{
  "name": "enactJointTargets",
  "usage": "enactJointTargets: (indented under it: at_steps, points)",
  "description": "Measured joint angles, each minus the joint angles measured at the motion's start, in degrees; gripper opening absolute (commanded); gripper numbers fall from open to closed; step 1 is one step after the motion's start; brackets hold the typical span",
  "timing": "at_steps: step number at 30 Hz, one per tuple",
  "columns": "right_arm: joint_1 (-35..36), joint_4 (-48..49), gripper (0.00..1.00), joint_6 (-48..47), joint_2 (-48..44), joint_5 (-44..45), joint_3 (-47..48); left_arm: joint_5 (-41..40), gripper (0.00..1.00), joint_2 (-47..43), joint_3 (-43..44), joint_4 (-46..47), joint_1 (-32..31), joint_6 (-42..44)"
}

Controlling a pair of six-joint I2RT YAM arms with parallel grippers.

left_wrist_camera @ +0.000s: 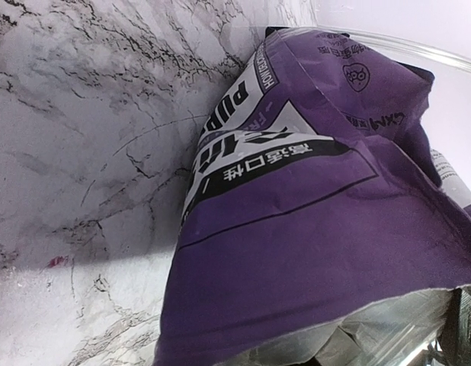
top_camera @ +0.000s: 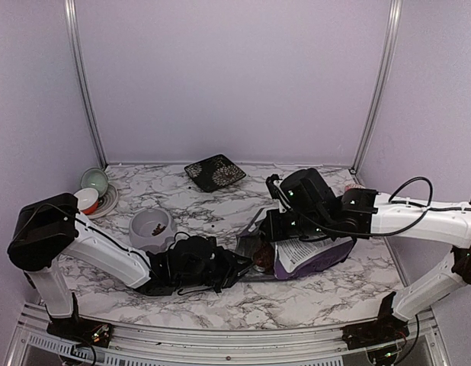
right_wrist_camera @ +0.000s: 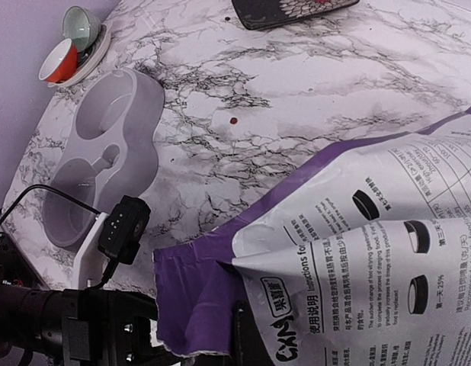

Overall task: Serve the pet food
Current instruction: Collect the pet food from the pet food bag.

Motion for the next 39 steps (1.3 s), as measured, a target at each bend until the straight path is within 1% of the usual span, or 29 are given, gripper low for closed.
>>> enactJointTargets:
  at_steps: [6, 8, 12, 20, 29, 34, 39]
  points:
    - [0.0, 0.4, 0.00, -0.5, -0.8, 0.2, -0.4, -1.0, 0.23, 1.1, 1.8, 0.1, -0.1, -0.1]
    - [0.0, 0.4, 0.00, -0.6, -0.9, 0.2, -0.5, -1.3, 0.20, 1.4, 2.3, 0.1, -0.1, 0.0]
    - [-0.1, 0.8, 0.00, -0.7, -1.6, 0.3, -1.0, -2.0, 0.10, 1.7, 2.5, 0.1, -0.2, 0.1]
    - [-0.2, 0.9, 0.00, -0.9, -2.6, 0.4, -1.6, -3.2, 0.00, 1.7, 2.8, 0.9, -0.4, 0.7]
    - [-0.3, 1.7, 0.00, -0.9, -3.2, 0.3, -2.4, -3.3, 0.00, 1.7, 2.6, 1.1, -0.5, 3.4]
    - [-0.3, 1.8, 0.00, -0.6, -4.0, 0.0, -3.3, -3.3, 0.00, 1.9, 0.1, 5.3, -0.6, 5.6]
    - [-0.3, 1.4, 0.00, -0.3, -4.5, 0.0, -3.5, -3.5, 0.00, 1.9, -1.0, 7.5, -0.7, 9.2]
